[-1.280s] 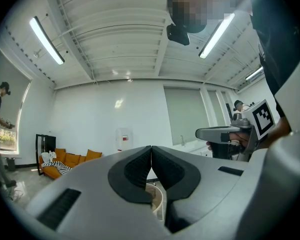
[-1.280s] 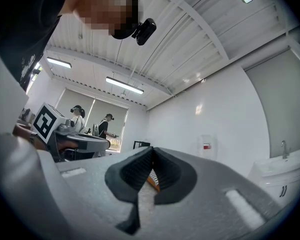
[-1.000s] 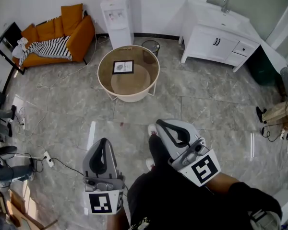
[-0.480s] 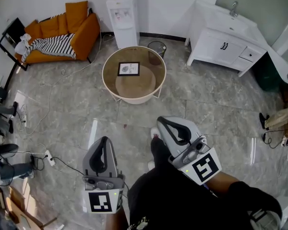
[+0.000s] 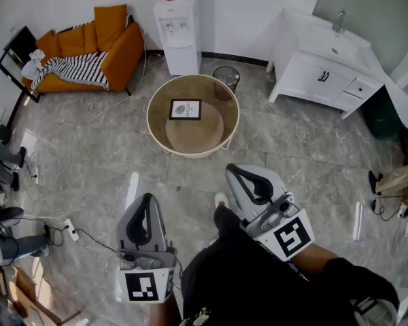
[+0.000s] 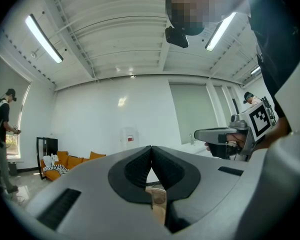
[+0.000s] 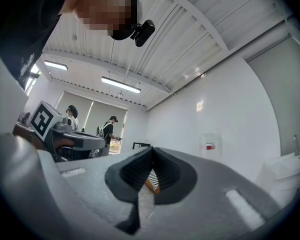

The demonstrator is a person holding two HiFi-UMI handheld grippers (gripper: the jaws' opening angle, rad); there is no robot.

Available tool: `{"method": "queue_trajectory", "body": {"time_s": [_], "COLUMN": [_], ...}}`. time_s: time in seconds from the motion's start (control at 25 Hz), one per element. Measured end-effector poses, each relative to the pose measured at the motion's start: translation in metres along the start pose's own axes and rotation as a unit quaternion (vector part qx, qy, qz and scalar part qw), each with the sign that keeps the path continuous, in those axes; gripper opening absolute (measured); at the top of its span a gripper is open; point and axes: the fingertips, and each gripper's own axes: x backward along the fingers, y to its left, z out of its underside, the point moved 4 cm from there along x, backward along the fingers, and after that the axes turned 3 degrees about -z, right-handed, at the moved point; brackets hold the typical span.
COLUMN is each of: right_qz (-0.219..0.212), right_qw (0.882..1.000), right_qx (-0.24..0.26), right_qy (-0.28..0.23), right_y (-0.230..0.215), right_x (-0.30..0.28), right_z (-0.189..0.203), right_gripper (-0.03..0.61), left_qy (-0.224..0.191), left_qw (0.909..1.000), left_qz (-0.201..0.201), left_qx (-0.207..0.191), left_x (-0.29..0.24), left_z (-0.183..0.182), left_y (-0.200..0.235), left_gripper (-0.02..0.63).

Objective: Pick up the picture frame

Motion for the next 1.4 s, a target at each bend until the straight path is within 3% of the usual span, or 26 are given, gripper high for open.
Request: {"method": "queue_trajectory", "body": {"time_s": [0.16, 0.52, 0.8, 0.92, 1.2, 1.4], "right_qz": [0.003, 0.015, 0.008, -0.003, -0.014, 0.000], "right_qw": [1.000, 1.000, 1.000, 1.000, 1.000, 1.000], "right_qx": [-0.010, -0.019, -0.016, -0.015, -0.008, -0.001], "right_qy": [-0.010, -0.020, -0.020, -0.013, -0.005, 0.003], "right_y": [-0.040, -0.125, -0.180, -0.197, -0.212, -0.224], "right_x": [-0.029, -0.068, -0.097, -0.111, -0.136, -0.145], "right_z": [-0.004, 0.016, 0.032, 0.037, 0.056, 0.072], "right_gripper": [-0.003, -0.002, -0.002, -0.003, -0.002, -0.002], "left_qy": [0.012, 0.013, -0.002, -0.011, 0.016, 0.006], "left_qw": [0.9997, 0.9998, 0.9999, 0.9999, 0.9995, 0.9997], "left_qz": [-0.011, 0.010, -0.001, -0.009, -0.027, -0.002], "left_qx": [0.015, -0.007, -0.014, -0.010, -0.003, 0.025], "left_x": [-0.041, -0.139, -0.203, -0.227, -0.244, -0.267], "left_z": [-0.003, -0.009, -0.007, -0.008, 0.016, 0.029], "left_y": [0.015, 0.012, 0.013, 0.018, 0.032, 0.035], "left_gripper": [0.012, 0.014, 0.014, 0.012, 0.012, 0.014]}}
